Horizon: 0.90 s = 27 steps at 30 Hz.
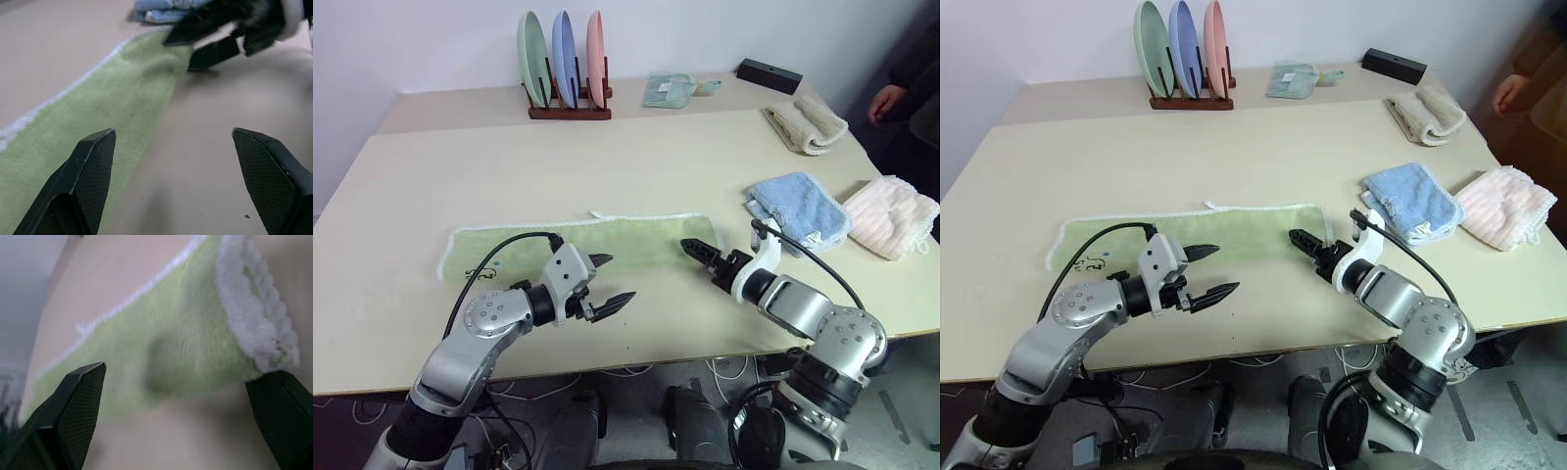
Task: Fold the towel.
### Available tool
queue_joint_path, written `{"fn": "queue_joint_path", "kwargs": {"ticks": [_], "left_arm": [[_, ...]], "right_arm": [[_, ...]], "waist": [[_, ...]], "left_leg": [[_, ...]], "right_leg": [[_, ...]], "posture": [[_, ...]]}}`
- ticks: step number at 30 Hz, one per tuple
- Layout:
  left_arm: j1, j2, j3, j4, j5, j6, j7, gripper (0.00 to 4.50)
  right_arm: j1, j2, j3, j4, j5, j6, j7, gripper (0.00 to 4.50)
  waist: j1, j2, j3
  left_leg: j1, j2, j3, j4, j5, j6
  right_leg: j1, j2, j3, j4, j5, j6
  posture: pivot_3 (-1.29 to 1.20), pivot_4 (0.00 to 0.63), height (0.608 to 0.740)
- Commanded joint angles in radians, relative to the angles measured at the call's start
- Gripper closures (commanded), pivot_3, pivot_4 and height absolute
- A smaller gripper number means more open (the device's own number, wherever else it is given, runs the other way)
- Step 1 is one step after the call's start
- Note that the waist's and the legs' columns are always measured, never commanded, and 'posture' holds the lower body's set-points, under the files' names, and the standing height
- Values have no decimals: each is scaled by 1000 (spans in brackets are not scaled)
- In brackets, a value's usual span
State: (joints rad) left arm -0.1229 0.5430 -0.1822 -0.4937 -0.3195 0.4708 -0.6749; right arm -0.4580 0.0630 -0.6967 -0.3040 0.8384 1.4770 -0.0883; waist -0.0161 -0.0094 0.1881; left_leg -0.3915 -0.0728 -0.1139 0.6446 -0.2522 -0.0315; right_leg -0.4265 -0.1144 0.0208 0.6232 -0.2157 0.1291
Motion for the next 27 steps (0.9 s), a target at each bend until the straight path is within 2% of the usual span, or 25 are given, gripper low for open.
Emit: {"fn": "queue_joint_path", "kwargs": {"ticks": [1,7,8,9,13,17,20,22,24,25,27], "left_arm": [[-8,-6,12,-36,3,-4,12,593],[1,2,35,-35,2,-4,13,593],[5,3,37,-33,3,-7,13,593],[6,3,37,-30,5,-9,13,593],[10,-3,33,-20,12,-17,16,593],[6,-8,42,7,14,-20,18,593],[-3,-9,44,31,16,-28,14,593],[-6,-10,42,40,20,-33,12,593],[-9,-10,38,46,26,-38,13,593],[-9,-14,39,47,28,-38,17,593],[-8,-19,41,47,30,-39,22,593]], "right_arm": [[-34,12,-34,45,-28,-43,-68,784],[-58,-10,-33,54,-19,-101,-99,3787],[-56,-22,-27,48,-21,-109,-97,4219],[-54,-35,-21,44,-22,-116,-94,4436],[-46,-114,-26,-1,-6,-136,-78,4436],[-22,-300,15,-28,-22,-160,12,4436],[-4,-502,166,-47,-77,-239,170,4436],[13,-597,270,-69,-112,-301,259,4436],[19,-711,445,-130,-174,-394,391,4436],[8,-747,548,-167,-199,-435,456,4436],[-3,-777,650,-195,-227,-488,524,4436]], "waist": [[2,0,0],[-1,1,0],[-2,1,0],[-1,1,0],[0,1,0],[2,1,1],[0,2,1],[-5,2,1],[-7,2,1],[-8,2,1],[-7,2,1]], "left_leg": [[0,0,0,0,0,0],[0,0,2,0,0,0],[0,0,2,0,0,0],[0,0,2,0,0,0],[0,0,2,0,0,0],[-1,-1,2,0,0,0],[-1,0,3,0,0,1],[-1,0,3,0,0,1],[0,1,4,-1,-1,2],[-1,1,4,-1,-1,2],[-1,2,4,-1,-1,2]], "right_leg": [[0,0,0,0,0,0],[0,0,0,0,0,0],[0,0,0,0,0,0],[0,0,0,0,0,0],[0,0,0,0,0,0],[1,0,0,-1,0,0],[1,0,-1,-2,0,0],[1,0,-1,-3,-1,0],[1,1,-1,-3,-1,0],[1,1,-1,-3,-1,0],[1,2,-1,-4,-1,1]], "posture": [[0,150,737],[0,150,737],[0,150,737],[0,150,737],[0,150,737],[0,150,737],[0,150,737],[0,150,737],[0,150,737],[0,150,737],[0,150,737]]}}
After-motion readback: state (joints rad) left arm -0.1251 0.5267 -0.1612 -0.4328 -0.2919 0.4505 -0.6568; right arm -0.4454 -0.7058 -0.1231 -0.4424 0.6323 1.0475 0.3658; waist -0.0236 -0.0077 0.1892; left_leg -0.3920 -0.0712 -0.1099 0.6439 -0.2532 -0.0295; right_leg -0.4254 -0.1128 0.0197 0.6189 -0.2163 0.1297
